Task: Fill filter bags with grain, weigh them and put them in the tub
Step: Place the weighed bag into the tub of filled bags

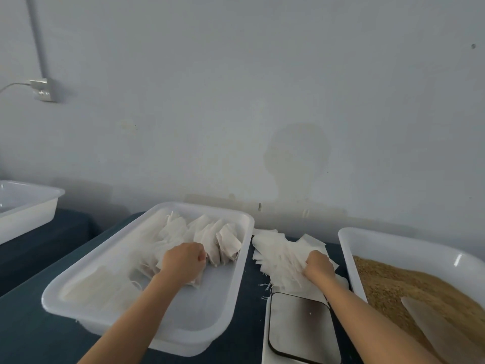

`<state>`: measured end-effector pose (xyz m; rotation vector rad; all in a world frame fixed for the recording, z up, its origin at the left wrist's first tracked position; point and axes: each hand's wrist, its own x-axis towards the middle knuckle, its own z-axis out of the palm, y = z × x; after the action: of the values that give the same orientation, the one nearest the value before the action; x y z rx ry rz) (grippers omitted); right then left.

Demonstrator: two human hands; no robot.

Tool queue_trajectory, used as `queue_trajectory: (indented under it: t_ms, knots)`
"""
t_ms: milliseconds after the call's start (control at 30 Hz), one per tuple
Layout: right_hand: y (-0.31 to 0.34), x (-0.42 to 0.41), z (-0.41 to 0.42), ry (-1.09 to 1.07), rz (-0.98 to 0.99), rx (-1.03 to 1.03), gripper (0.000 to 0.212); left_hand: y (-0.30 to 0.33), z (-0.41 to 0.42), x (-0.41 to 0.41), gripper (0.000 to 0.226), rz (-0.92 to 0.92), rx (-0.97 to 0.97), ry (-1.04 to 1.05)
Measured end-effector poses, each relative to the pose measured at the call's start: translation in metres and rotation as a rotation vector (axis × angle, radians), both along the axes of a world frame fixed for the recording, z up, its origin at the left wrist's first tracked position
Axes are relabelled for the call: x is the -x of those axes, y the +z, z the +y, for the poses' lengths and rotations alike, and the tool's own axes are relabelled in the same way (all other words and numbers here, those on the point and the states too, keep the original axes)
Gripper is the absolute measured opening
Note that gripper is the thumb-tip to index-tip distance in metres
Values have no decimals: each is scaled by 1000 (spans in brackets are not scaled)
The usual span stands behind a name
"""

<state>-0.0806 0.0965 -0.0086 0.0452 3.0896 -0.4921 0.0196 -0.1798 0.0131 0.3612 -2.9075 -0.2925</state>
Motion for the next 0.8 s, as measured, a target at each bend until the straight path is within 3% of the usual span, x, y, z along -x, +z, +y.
queue_trajectory:
  t_ms: [67,167,267,333,467,533,600,667,800]
  knots:
    - [4,3,4,7,-2,1,26,0,2,1,20,-3,9,-7]
    - [13,2,10,7,16,-5,6,0,8,2,20,9,17,-13]
    - [22,3,21,25,92,25,39,6,17,3,16,70,-2,-29]
    - [28,0,26,30,136,38,49,12,28,6,13,113,-39,-51]
    - [24,-9,24,53,119,155,46,21,59,9,17,174,-82,-111]
    - [20,-12,20,60,38,341,25,24,71,8,19,198,-84,-132]
    - [22,-15,18,33,10,490,22,28,81,8,20,221,-85,-155]
    - [26,-13,20,47,31,505,19,31,92,7,20,247,-100,-179]
    - [50,-18,46,67,168,457,34,34,126,9,13,259,-264,-270]
